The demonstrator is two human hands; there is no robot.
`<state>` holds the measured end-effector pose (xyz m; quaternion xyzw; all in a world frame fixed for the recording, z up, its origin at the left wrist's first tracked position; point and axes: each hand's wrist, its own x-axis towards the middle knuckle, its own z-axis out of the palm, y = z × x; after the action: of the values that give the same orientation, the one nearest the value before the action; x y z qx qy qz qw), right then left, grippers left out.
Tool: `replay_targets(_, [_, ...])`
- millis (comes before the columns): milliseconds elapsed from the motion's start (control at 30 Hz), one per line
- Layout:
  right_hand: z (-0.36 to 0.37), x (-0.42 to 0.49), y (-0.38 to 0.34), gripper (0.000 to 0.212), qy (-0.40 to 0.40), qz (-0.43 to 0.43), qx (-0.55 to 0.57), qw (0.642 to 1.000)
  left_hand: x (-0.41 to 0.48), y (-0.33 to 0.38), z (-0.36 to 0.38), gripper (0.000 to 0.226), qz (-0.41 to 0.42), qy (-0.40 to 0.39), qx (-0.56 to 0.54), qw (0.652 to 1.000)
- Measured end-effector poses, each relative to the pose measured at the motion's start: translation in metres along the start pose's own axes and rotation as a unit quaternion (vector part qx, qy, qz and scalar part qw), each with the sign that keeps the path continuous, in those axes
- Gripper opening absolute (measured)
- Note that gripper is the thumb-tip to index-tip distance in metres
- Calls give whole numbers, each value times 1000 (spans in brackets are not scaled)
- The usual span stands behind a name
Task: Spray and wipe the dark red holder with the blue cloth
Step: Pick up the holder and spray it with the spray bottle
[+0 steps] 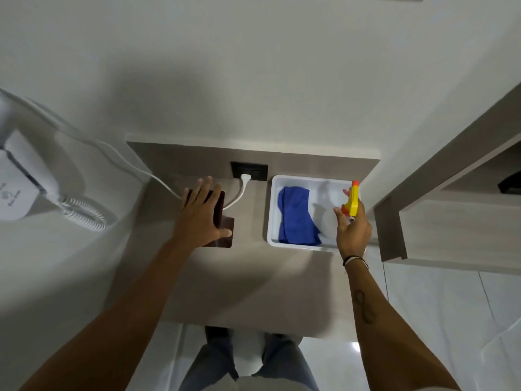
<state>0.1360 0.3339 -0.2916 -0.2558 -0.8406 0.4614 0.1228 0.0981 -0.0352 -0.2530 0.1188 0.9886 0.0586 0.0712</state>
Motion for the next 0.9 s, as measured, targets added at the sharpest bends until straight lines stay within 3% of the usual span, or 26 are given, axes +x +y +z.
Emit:
replay_targets(167, [-6,-17,-26,45,96,-26,55,994,3,-15,-21,127,22,-41,-55,997])
replay_targets(233, [-8,-34,-44,36,90,-23,126,988,1,-22,-28,121,33,-42,-82,995])
replay_targets(367, [-8,-77,-73,52,-70,-53,203,975,-5,-48,-34,118,45,-39,-197,979])
replay_targets(500, [13,-122,-82,27,-263,-50,144,953,-13,-81,-30,113,50,-54,-272,959])
replay_targets(567, [29,-139,-88,32,-323,-66,84,940,-15,-90,-29,114,45,-55,-283,957])
replay_targets(667, [60,-151,-100,43,-359,-78,90,926,-12,-99,-30,118,54,-64,-284,955])
replay_targets(900, [106,-139,-116,42,-376,-123,49,917,-7,-104,-29,123,80,-85,-276,954])
